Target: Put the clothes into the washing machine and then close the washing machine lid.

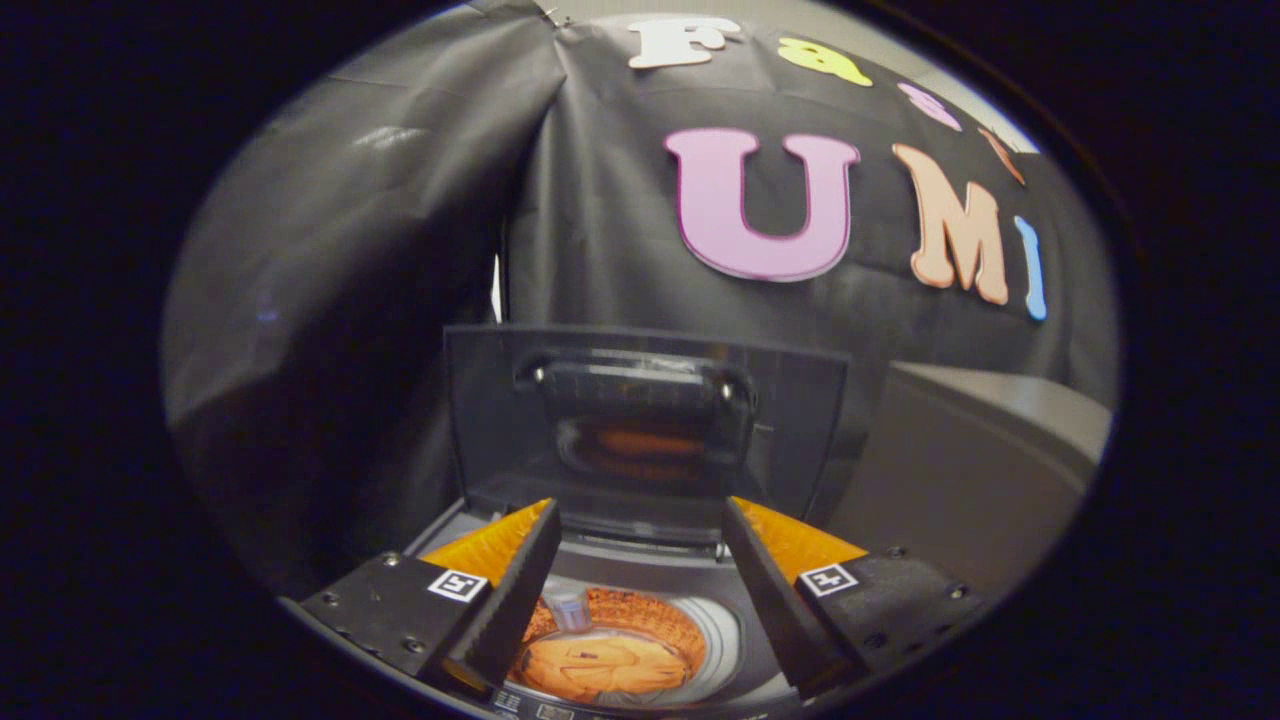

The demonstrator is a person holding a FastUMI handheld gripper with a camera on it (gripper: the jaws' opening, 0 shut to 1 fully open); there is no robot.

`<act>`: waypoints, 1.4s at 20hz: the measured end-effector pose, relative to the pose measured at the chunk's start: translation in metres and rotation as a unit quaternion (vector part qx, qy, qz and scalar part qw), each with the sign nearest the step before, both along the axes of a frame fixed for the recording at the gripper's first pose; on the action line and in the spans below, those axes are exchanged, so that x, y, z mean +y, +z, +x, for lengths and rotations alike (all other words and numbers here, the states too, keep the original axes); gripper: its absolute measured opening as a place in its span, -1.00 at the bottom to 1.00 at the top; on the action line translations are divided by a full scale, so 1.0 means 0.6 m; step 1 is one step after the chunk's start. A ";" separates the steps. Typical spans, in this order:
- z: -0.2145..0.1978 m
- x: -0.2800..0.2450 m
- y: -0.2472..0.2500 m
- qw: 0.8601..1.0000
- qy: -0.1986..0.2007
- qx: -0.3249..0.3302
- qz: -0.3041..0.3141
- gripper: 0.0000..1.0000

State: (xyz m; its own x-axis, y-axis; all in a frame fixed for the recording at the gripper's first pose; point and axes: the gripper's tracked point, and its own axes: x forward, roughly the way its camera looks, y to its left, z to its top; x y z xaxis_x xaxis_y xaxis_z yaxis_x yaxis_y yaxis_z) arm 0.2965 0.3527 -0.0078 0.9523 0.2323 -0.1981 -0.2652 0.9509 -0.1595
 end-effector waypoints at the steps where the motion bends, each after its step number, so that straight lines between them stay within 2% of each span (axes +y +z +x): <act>1: 0.007 0.013 0.035 1.000 0.005 -0.017 0.005 0.95; 4: 0.037 0.041 0.123 0.998 0.009 -0.053 0.014 0.95; 8: 0.098 0.053 0.225 0.994 -0.024 -0.105 -0.003 0.95; 12: 0.165 0.070 0.258 0.990 -0.044 -0.130 -0.012 0.95; 16: 0.234 0.091 0.197 0.995 -0.044 -0.087 -0.027 0.94; 20: 0.282 0.064 0.122 0.996 -0.083 -0.030 -0.016 0.94; 22: 0.291 0.051 0.071 0.996 -0.081 0.025 -0.023 0.94; 23: 0.287 0.053 0.075 0.996 -0.078 0.034 0.040 0.94; 24: 0.297 0.055 0.077 0.995 -0.078 0.025 0.061 0.95; 25: 0.292 0.047 0.062 0.996 -0.071 0.028 0.037 0.95; 28: 0.292 0.054 0.065 0.996 -0.068 0.017 0.046 0.98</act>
State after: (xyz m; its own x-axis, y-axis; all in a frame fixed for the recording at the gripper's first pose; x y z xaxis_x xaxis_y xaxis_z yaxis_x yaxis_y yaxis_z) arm 0.4718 0.3849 0.0311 0.9695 0.1199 -0.2138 -0.1361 0.9887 -0.0629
